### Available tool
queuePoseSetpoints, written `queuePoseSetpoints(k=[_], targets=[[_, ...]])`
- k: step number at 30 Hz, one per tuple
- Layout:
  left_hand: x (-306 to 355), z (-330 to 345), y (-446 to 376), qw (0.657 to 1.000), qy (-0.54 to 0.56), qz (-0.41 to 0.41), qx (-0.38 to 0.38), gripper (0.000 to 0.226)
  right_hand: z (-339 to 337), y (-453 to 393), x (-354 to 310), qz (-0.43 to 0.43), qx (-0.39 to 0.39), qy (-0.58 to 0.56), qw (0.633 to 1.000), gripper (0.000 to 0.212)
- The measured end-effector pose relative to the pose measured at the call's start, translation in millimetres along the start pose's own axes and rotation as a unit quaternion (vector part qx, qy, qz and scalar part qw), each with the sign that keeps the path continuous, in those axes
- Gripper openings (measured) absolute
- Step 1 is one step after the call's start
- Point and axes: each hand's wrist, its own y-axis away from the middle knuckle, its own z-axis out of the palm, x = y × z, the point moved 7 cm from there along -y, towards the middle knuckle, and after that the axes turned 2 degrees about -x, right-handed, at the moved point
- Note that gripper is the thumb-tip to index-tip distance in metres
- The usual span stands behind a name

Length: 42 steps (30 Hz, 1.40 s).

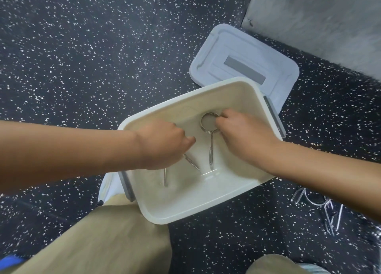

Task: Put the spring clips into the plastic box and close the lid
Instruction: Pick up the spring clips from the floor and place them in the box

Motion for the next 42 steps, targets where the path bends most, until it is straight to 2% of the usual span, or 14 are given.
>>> queuePoseSetpoints(k=[3,11,14,17,23,32,37,42], targets=[[6.2,-25.6,5.7,0.999,0.038,-0.001,0.026,0.028,-16.5,19.1,-2.4,0.003,0.018,-0.047,0.999,0.009],[30.1,-90.3,14.8,0.989,0.116,-0.019,0.095,0.031,-59.7,81.6,3.4,0.013,0.130,-0.110,0.985,0.011],[44.1,-112.3,15.6,0.983,0.146,-0.019,0.112,0.037,-68.4,105.4,19.9,0.044,0.155,-0.129,0.978,0.009],[64.9,-129.5,9.2,0.984,0.128,-0.002,0.121,0.042,-76.6,127.7,38.7,0.070,0.180,-0.140,0.971,0.009],[107.3,-151.7,-18.8,0.980,0.158,0.046,0.109,0.039,-76.0,168.0,93.3,0.157,0.215,-0.173,0.948,0.012],[158.7,-173.7,-75.0,0.956,0.256,0.043,0.139,0.030,-34.1,228.9,190.5,0.282,0.204,-0.170,0.922,0.014],[179.4,-157.2,-125.0,0.941,0.331,0.003,0.068,0.027,-1.8,260.1,226.1,0.333,0.177,-0.189,0.907,0.016],[195.5,-127.4,-169.0,0.930,0.366,-0.027,0.011,0.046,47.6,277.0,239.2,0.321,0.090,-0.205,0.920,0.019]])
